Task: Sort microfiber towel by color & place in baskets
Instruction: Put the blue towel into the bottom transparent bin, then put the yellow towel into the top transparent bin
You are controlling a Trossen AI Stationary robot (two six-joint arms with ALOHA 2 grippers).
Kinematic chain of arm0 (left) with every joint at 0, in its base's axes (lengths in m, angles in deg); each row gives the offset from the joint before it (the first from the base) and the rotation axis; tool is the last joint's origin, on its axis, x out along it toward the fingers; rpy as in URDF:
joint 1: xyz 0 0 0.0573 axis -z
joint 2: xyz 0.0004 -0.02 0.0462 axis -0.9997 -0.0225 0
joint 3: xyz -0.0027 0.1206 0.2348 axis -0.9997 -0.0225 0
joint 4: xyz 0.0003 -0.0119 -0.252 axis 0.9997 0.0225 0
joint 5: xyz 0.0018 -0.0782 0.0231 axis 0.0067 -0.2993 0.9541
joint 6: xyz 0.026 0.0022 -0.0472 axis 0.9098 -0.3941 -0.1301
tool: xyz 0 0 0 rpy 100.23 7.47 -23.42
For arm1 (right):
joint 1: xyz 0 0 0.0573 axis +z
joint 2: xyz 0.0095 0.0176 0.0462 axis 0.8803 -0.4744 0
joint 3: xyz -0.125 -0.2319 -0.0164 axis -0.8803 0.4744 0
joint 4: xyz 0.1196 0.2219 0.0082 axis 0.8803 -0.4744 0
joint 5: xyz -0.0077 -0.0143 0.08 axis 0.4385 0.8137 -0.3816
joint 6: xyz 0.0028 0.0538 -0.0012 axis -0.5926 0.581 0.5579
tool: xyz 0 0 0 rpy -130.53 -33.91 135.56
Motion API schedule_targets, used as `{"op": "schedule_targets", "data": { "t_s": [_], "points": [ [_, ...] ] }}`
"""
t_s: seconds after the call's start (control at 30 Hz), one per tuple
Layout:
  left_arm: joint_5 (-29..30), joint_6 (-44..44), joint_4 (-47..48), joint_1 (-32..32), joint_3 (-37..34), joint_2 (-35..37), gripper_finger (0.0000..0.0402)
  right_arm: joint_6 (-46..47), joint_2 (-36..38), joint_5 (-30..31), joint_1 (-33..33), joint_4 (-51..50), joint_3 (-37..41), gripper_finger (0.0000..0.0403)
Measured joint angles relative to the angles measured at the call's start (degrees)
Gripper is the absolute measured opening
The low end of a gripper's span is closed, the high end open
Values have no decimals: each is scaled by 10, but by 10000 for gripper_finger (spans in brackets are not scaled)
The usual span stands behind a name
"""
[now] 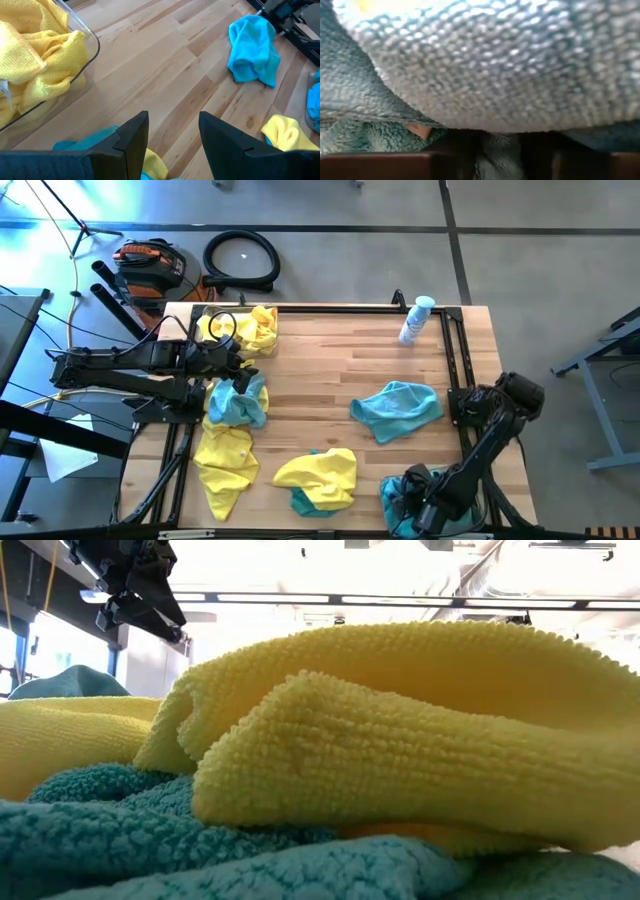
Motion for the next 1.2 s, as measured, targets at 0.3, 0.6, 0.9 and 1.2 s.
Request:
{"op": "schedule_targets", "data": {
  "t_s": [0.3, 0.6, 0.9, 1.2],
  "points": [
    [0, 0, 0, 0, 0, 0, 162, 17, 79, 15, 2, -39, 3, 185],
    [0, 0, 0, 0, 0, 0, 162, 36, 167, 18, 1, -61, 3, 185],
    [0, 14, 0, 0, 0, 0, 162, 60, 222, 32, 1, -84, 2, 185],
    [0, 74, 0, 0, 0, 0, 162, 6, 231, 349, -48, -111, 2, 185]
  ]
}}
